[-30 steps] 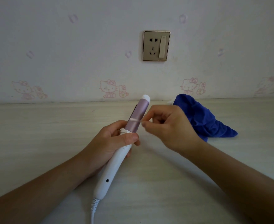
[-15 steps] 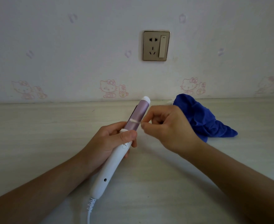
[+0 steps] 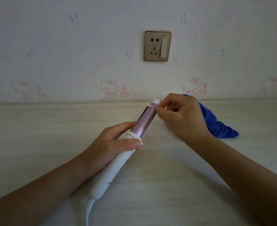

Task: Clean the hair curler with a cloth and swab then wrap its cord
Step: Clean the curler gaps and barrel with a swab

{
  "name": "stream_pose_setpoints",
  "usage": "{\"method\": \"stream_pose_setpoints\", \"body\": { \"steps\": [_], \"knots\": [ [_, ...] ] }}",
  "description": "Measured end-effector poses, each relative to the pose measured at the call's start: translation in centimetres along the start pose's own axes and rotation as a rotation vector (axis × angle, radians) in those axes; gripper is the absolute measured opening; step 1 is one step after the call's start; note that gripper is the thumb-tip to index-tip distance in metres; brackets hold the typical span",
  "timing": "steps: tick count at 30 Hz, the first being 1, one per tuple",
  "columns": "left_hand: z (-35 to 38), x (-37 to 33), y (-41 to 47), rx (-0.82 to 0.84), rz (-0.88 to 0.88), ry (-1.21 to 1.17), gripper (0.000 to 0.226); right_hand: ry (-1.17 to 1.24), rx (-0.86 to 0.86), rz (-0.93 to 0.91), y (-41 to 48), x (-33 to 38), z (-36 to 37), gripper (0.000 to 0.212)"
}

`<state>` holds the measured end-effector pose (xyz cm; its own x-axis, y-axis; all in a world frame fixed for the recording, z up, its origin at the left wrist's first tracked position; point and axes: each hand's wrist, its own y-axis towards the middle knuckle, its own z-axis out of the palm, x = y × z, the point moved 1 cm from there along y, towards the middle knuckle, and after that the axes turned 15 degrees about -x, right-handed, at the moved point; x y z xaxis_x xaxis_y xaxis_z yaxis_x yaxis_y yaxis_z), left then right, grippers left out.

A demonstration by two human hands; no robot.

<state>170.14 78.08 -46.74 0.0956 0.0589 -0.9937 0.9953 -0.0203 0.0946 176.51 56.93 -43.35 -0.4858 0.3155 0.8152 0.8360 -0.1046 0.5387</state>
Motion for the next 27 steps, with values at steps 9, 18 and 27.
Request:
{"method": "stream_pose_setpoints", "body": {
  "steps": [9, 18, 27],
  "knots": [
    [-0.2, -0.3, -0.2, -0.032, -0.047, -0.046, 0.055, -0.067, -0.018, -0.022, 0.3, 0.0, 0.2, 0.02],
    [0.3, -0.4, -0.1, -0.052, -0.032, -0.026, 0.047, -0.06, 0.265, -0.008, -1.0, 0.5, 0.6, 0.016],
    [-0.6, 0.0, 0.1, -0.09, -0.057, -0.027, 0.041, -0.069, 0.203, -0.01, -0.6, 0.1, 1.2, 0.014]
  ]
}}
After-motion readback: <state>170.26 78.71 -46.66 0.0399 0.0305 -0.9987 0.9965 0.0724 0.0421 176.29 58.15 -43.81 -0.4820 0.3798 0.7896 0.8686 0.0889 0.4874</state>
